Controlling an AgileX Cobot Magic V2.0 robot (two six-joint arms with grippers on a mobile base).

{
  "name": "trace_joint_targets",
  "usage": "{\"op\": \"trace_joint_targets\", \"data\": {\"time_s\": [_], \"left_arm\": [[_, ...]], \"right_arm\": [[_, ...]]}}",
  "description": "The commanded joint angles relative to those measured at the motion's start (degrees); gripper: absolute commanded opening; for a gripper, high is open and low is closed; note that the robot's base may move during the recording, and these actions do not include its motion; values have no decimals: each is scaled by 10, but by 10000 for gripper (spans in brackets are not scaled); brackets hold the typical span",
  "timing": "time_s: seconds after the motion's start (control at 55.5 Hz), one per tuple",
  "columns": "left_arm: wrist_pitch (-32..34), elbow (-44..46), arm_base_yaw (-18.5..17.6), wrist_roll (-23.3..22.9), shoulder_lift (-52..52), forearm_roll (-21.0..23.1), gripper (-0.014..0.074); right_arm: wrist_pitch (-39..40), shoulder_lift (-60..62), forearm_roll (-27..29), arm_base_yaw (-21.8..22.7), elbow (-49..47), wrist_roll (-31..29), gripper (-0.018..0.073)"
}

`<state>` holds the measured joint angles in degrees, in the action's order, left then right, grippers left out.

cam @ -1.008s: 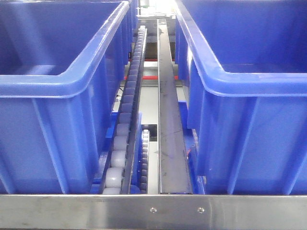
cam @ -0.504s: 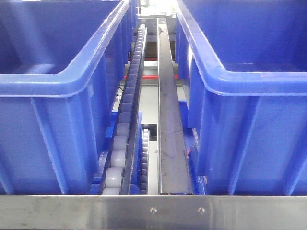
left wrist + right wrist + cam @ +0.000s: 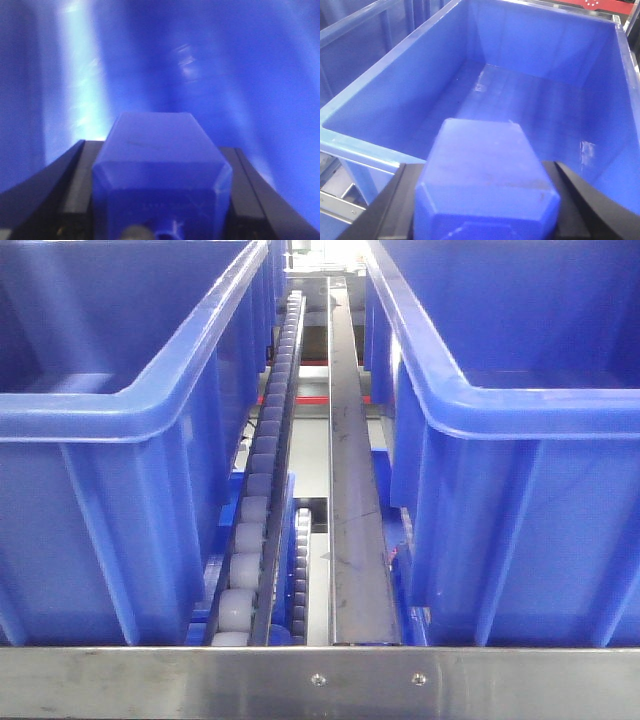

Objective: Pick and sort blue part to right shelf

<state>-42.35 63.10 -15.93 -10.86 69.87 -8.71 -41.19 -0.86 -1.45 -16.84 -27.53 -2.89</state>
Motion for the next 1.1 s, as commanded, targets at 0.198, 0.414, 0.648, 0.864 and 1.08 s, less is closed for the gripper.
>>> {"op": "trace_joint_targets", "data": {"time_s": [0.198,0.414,0.648,0.864,1.08], "left_arm": [[65,35,59,-1,128,39,290],[85,35,59,3,205,42,290],[60,50,59,18,244,55,401],[29,77,59,28,244,58,592],[-25,115,59,44,215,68,624]], "right_arm": [[49,-13,-3,4,-16,1,197],[49,-13,-3,4,-16,1,197],[49,-13,-3,4,-16,1,197],[48,-13,-3,4,-16,1,197],[48,-13,-3,4,-16,1,197]]}}
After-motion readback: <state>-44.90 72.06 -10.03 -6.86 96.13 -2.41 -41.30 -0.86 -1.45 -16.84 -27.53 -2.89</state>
